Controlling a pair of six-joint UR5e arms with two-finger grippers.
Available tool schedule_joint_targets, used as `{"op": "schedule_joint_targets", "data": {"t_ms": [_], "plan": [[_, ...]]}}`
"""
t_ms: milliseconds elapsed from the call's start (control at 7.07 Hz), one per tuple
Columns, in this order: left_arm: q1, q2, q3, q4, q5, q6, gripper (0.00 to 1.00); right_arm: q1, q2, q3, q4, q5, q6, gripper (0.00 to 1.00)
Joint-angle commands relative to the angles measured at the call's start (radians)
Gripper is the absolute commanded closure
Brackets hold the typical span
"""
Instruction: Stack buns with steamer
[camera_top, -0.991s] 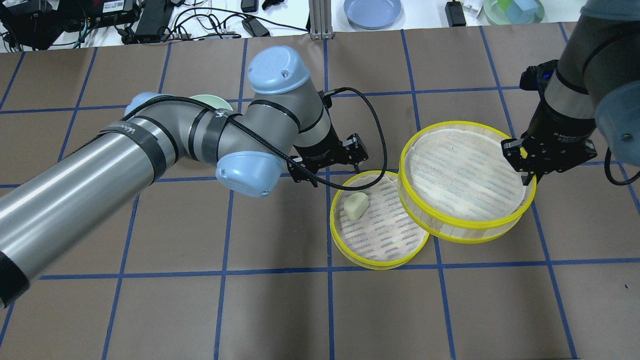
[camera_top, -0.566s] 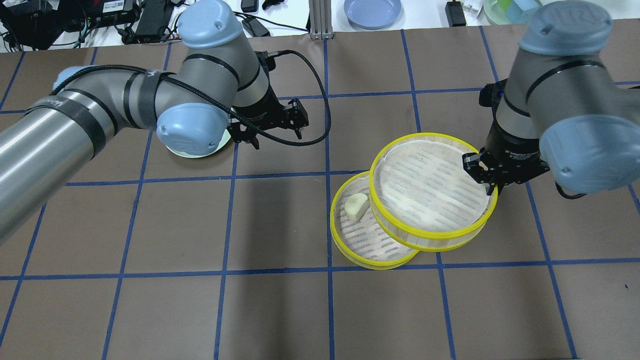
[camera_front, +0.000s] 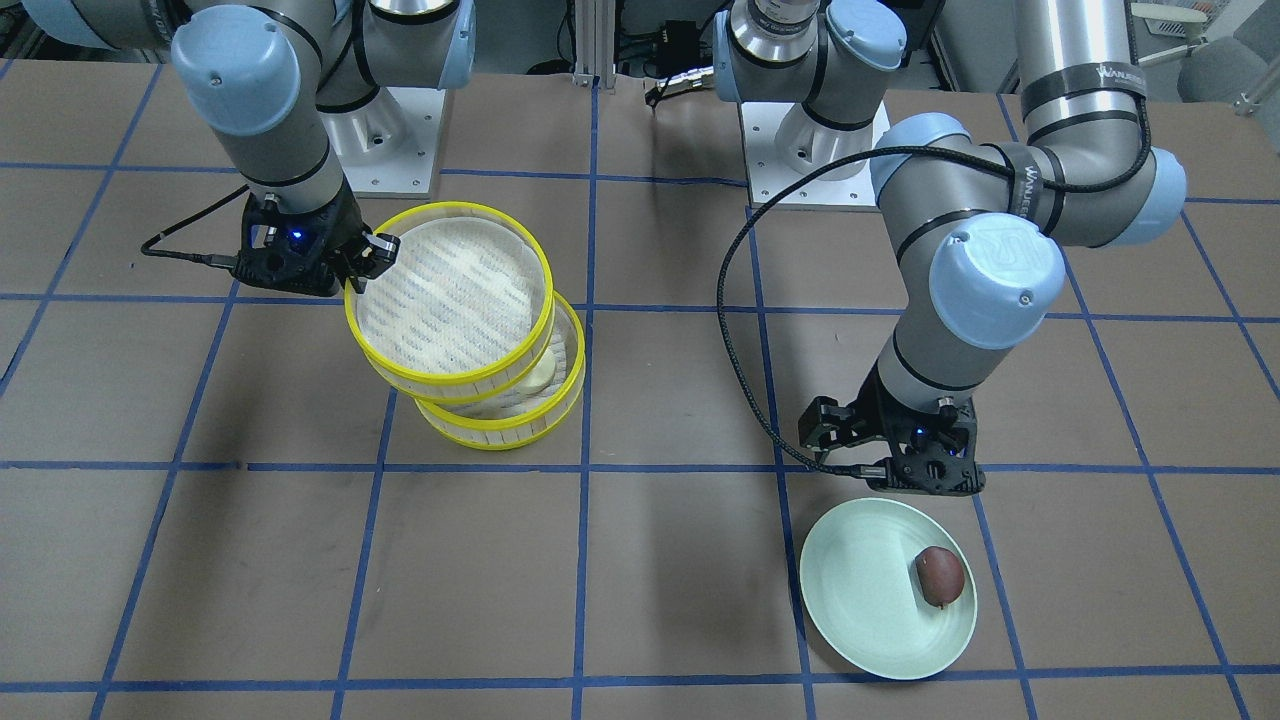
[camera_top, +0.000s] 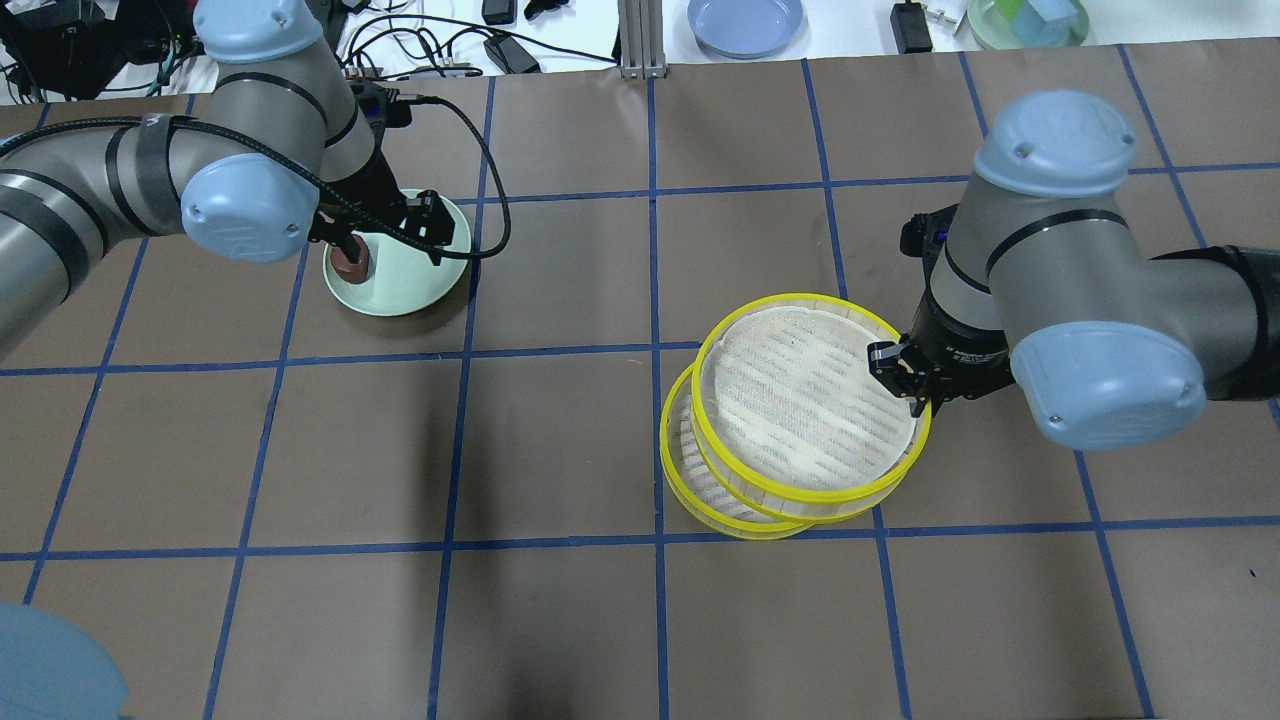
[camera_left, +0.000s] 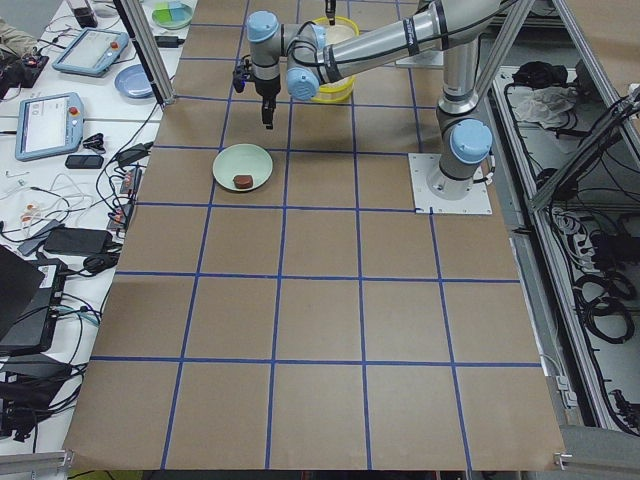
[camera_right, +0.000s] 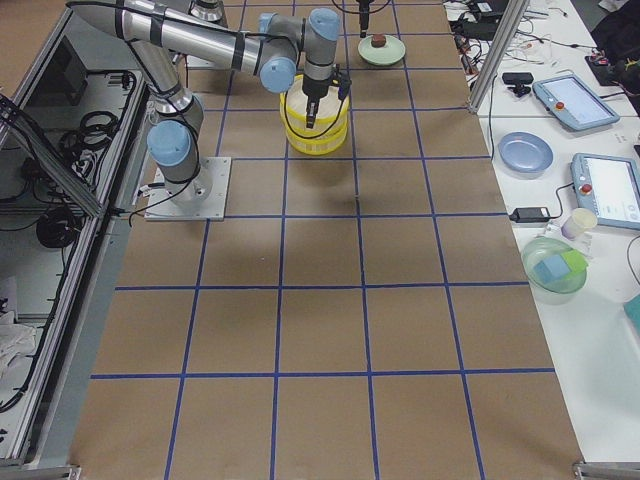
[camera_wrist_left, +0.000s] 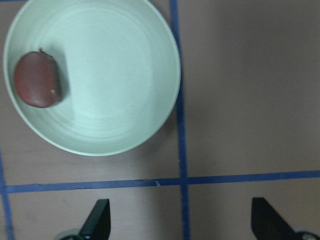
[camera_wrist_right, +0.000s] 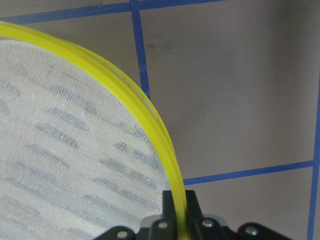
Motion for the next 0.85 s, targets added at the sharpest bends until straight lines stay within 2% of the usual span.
{"op": "schedule_joint_targets", "data": {"t_ms": [0, 283, 708], "plan": [[0.039, -0.061, 0.000, 0.056, 0.050, 0.047, 0.00, 0.064, 0.046, 0.019, -0.103, -0.013, 0.005, 1.00], [0.058, -0.136, 0.000, 0.191, 0.052, 0.083, 0.00, 0.112, 0.072, 0.035, -0.192, -0.054, 0.060, 1.00], [0.092, -0.225, 0.003, 0.337, 0.052, 0.193, 0.00, 0.112, 0.076, 0.056, -0.205, -0.053, 0.061, 1.00]]}}
